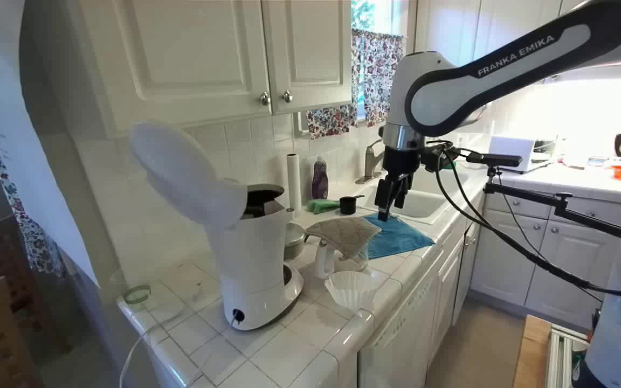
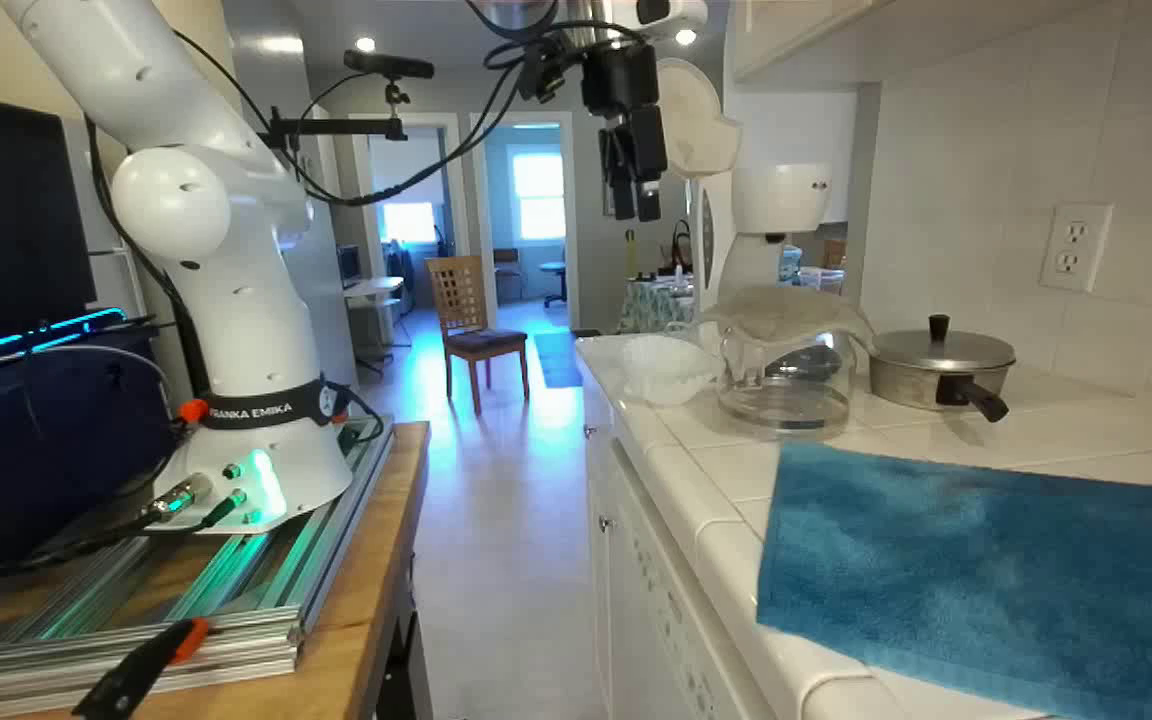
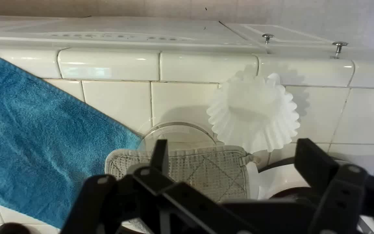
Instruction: Fold the blue towel and put it on top of the bottle
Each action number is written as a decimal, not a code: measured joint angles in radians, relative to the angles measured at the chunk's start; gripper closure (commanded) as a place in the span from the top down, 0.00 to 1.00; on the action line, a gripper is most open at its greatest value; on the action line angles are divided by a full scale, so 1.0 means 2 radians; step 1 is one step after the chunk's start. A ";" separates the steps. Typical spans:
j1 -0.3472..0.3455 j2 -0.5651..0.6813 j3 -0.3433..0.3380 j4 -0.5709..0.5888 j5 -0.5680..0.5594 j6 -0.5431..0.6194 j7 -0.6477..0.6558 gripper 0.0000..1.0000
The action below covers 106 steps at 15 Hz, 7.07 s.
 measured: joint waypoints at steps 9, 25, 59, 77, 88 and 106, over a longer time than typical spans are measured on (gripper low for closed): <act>-0.006 0.000 0.000 0.000 0.000 0.000 0.020 1.00; -0.127 0.039 -0.076 0.000 0.001 0.141 0.102 1.00; -0.185 0.155 -0.169 -0.009 -0.010 0.260 -0.007 1.00; -0.170 0.244 -0.168 0.021 0.149 0.313 -0.128 1.00; -0.190 0.345 -0.150 0.100 0.263 0.232 -0.192 1.00; -0.260 0.407 -0.076 0.173 0.276 0.174 -0.157 1.00</act>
